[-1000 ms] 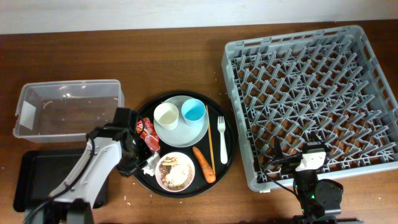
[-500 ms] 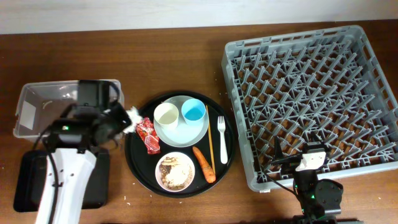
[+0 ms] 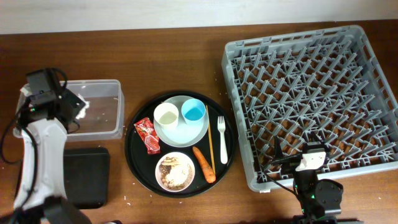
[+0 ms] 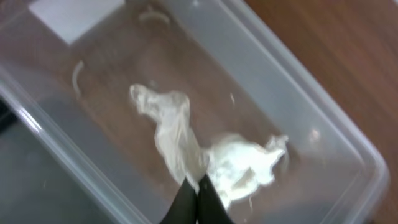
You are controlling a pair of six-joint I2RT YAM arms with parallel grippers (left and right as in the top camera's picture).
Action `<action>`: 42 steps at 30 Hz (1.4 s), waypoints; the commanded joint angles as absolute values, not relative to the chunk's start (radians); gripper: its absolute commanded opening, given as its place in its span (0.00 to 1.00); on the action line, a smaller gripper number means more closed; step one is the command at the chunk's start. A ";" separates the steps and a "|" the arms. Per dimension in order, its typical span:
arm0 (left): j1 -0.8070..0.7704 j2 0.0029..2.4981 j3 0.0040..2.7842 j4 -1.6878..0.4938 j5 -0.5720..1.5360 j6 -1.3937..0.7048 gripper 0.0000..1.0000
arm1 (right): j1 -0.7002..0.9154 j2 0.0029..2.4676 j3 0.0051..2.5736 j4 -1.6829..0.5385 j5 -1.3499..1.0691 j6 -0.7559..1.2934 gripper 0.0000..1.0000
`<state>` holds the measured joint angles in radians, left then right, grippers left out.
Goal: Sort waste into correct bins and load items into the dishwasher rack
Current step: 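Carry the tissue with the left gripper into the clear plastic bin and release, then move the left gripper to the red strawberry wrapper and grasp it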
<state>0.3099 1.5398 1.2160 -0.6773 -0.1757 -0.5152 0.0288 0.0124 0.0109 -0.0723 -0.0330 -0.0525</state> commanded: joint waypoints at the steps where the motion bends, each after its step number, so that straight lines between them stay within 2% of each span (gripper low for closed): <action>1: 0.371 1.630 1.229 -0.628 -0.174 -0.499 0.00 | 0.034 0.006 0.006 -0.077 -0.025 -0.047 0.99; 4: 0.398 1.683 1.230 -0.590 -0.173 -0.499 0.01 | 0.034 0.006 0.006 -0.077 -0.025 -0.047 0.99; 5: 0.400 1.684 1.230 -0.587 -0.173 -0.499 0.11 | 0.034 0.006 0.006 -0.077 -0.025 -0.047 0.99; 6: 0.400 1.682 1.230 -0.576 -0.172 -0.499 0.30 | 0.034 0.006 0.006 -0.077 -0.025 -0.047 0.99; 8: 0.400 1.677 1.245 -0.575 -0.169 -0.499 0.55 | 0.034 0.006 0.006 -0.077 -0.025 -0.046 0.99; 9: 0.400 1.674 1.262 -0.577 -0.153 -0.498 0.82 | 0.034 0.006 0.006 -0.077 -0.025 -0.047 0.99; 10: 0.400 1.672 1.274 -0.579 -0.146 -0.498 0.87 | 0.034 0.006 0.006 -0.077 -0.025 -0.047 0.98; 14: 0.400 1.669 1.341 -0.627 -0.104 -0.498 0.87 | 0.034 0.006 0.006 -0.077 -0.025 -0.046 0.99; 15: 0.400 1.669 1.357 -0.642 -0.093 -0.498 0.92 | 0.034 0.006 0.006 -0.077 -0.025 -0.047 0.99; 21: 0.400 1.628 1.499 -0.900 0.109 -0.498 0.91 | 0.034 0.006 0.006 -0.077 -0.025 -0.047 0.99; 24: 0.390 1.568 1.499 -1.052 0.181 -0.453 0.89 | 0.034 0.006 0.006 -0.077 -0.025 -0.046 0.99; 25: 0.373 1.544 1.499 -1.097 0.184 -0.426 0.84 | 0.034 0.006 0.006 -0.077 -0.025 -0.047 0.99; 29: 0.307 1.457 1.499 -1.232 0.184 -0.390 0.81 | 0.034 0.006 0.006 -0.077 -0.025 -0.047 0.99; 32: 0.187 1.424 1.478 -1.314 0.169 -0.391 0.81 | 0.034 0.006 0.006 -0.077 -0.025 -0.047 0.99; 36: -0.011 1.425 1.451 -1.314 0.120 -0.411 0.74 | 0.034 0.006 0.006 -0.077 -0.025 -0.047 0.99; 39: -0.111 1.425 1.438 -1.314 -0.003 -0.507 0.73 | 0.034 0.006 0.006 -0.077 -0.025 -0.047 0.98; 42: -0.191 1.425 1.370 -1.271 -0.027 -0.539 0.73 | 0.034 0.006 0.006 -0.077 -0.025 -0.047 0.99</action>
